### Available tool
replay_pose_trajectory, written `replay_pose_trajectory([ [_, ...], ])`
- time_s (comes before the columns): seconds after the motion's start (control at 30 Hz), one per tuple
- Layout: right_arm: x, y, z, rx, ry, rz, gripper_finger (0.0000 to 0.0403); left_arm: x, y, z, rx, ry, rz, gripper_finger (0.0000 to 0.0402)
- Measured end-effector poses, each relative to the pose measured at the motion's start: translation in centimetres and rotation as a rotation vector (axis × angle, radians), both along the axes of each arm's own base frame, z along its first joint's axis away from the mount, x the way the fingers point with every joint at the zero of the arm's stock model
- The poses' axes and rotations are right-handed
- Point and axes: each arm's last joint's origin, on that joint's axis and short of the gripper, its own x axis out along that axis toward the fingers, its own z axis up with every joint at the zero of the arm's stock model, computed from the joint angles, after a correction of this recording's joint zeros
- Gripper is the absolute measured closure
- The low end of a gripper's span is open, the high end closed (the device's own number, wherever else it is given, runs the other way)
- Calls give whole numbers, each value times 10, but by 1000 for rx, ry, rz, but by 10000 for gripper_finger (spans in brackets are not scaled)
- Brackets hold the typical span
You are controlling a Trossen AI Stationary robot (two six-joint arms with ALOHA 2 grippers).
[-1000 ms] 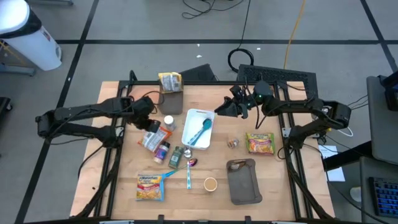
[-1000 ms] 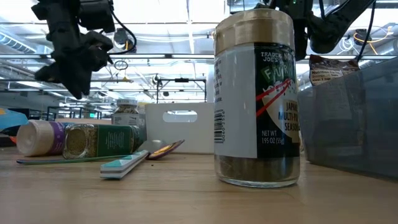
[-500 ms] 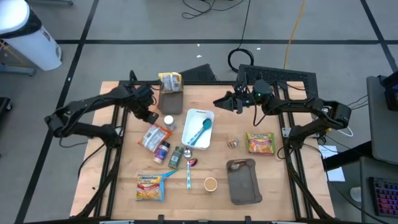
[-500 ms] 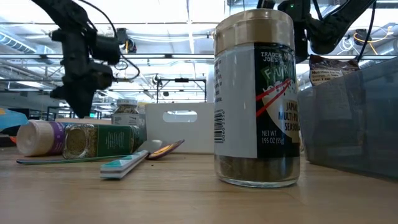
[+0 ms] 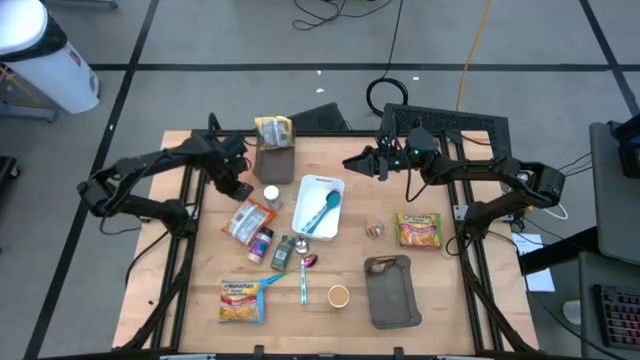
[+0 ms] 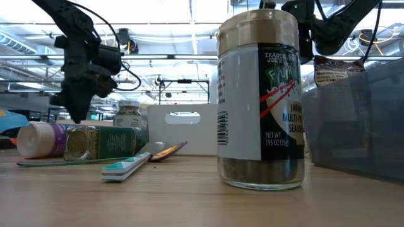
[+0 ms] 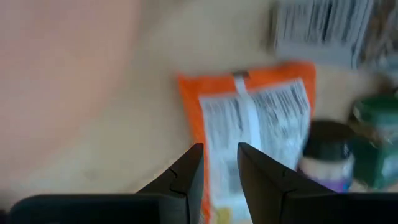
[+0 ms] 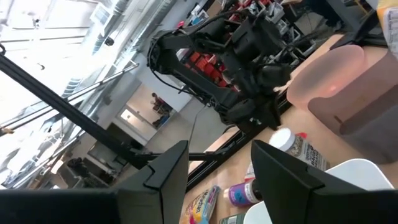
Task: Pick & Place Food Item
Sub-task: Put the orange noodle pack into the top black bin
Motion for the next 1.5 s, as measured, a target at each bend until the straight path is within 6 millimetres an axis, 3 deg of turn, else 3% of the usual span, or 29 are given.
replay_pose_trajectory([
  [0.27,0,0,-2,5,17,0,234,1,-36,10,-83,138,4,298],
  [0.57,0,0,-2,-15,14,3,234,-12,-87,46,1,42,230,298],
  [0.77,0,0,-2,-40,11,4,234,-22,-111,57,41,-2,337,298],
  [0.93,0,1,-2,-42,12,31,234,-21,-114,56,238,-9,436,298],
  [1.07,0,3,-2,-41,17,55,234,-17,-112,53,335,1,418,298],
  [1.37,4,12,-2,-40,18,95,234,-11,-99,49,309,45,362,297],
  [1.5,7,17,-2,-40,17,115,234,-9,-88,50,315,17,388,273],
])
